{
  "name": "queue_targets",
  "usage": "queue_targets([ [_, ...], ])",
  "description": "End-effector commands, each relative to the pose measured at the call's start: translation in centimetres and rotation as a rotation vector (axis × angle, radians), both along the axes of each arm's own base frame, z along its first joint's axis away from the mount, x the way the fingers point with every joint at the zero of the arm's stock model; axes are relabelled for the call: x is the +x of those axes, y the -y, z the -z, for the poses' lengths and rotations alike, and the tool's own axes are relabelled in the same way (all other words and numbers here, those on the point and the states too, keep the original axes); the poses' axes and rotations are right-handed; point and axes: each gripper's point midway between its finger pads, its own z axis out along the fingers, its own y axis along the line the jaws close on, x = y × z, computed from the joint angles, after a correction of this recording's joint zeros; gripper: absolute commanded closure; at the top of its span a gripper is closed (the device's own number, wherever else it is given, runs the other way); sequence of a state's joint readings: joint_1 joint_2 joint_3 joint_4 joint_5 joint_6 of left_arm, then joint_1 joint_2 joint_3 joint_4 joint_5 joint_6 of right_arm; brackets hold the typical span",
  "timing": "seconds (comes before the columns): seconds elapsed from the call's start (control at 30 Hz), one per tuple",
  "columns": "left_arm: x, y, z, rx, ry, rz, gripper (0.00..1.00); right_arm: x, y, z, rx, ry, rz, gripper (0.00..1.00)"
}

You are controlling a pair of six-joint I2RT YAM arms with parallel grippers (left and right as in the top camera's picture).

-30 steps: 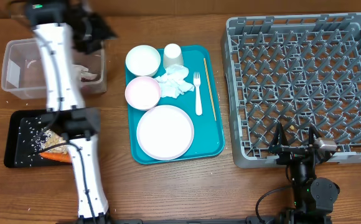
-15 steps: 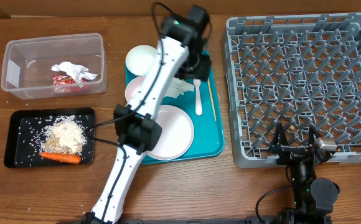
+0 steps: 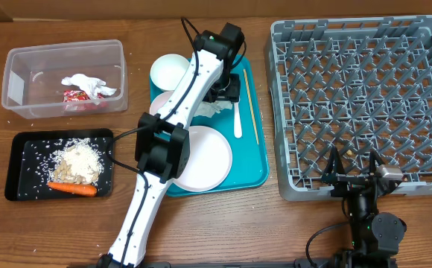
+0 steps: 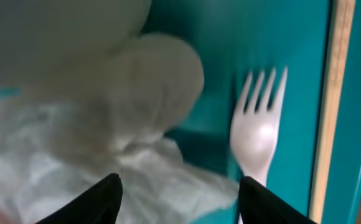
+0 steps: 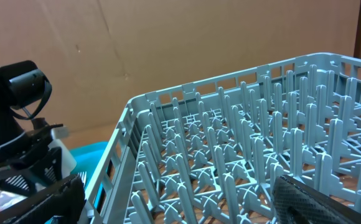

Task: Sort waste into correct bins and load items into the dishwasher rack
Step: 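Move the left gripper back and grasp the remaining tissue, then carry the tissue to the clear bin and release it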

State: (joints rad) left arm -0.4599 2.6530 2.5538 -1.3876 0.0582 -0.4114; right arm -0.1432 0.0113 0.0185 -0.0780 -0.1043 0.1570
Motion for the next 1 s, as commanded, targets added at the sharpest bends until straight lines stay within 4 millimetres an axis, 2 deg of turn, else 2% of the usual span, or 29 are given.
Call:
queue_targets([
  [0.0,-0.3,-0.5,1.1,0.019,-0.015,-0.040,0.37,0.0,0.0,0.2,0.003,0.002,0.001,0.00],
  [0.1,-0.8,-0.7,1.7,0.029,-0.036,-0.040,0.38,0.0,0.0,0.2,0.003,0.002,0.001,0.00],
  [0.2,-0.8,-0.7,1.7,0.028,-0.035,-0.040,0.50,0.0,0.0,0.2,0.003,0.001,0.001,0.00],
  [0.37,-1.5,-0.2,1.7,-0.002,-0.070,-0.027,0.96,0.0,0.0,0.2,0.003,0.001,0.001,0.00],
  [0.5,-2.8,1.1,0.4,-0.085,-0.131,0.007,0.96,0.0,0.0,0.2,0.003,0.002,0.001,0.00],
  [0.63,-3.5,2.8,-3.1,-0.195,-0.151,0.035,0.96,0.0,0.0,0.2,0.003,0.002,0.001,0.00],
  [0.8,-3.3,3.9,-10.1,-0.303,-0.058,0.057,0.96,0.0,0.0,0.2,0.003,0.002,0.001,0.00],
  [0.83,-3.0,4.1,-12.6,-0.335,0.006,0.071,0.96,0.0,0.0,0.2,0.003,0.002,0.001,0.00],
  [0.9,-2.7,4.6,-15.6,-0.404,0.080,0.101,0.96,0.0,0.0,0.2,0.003,0.002,0.001,0.00],
  [0.97,-2.2,4.2,-18.1,-0.437,0.155,0.095,0.96,0.0,0.0,0.2,0.003,0.002,0.001,0.00],
])
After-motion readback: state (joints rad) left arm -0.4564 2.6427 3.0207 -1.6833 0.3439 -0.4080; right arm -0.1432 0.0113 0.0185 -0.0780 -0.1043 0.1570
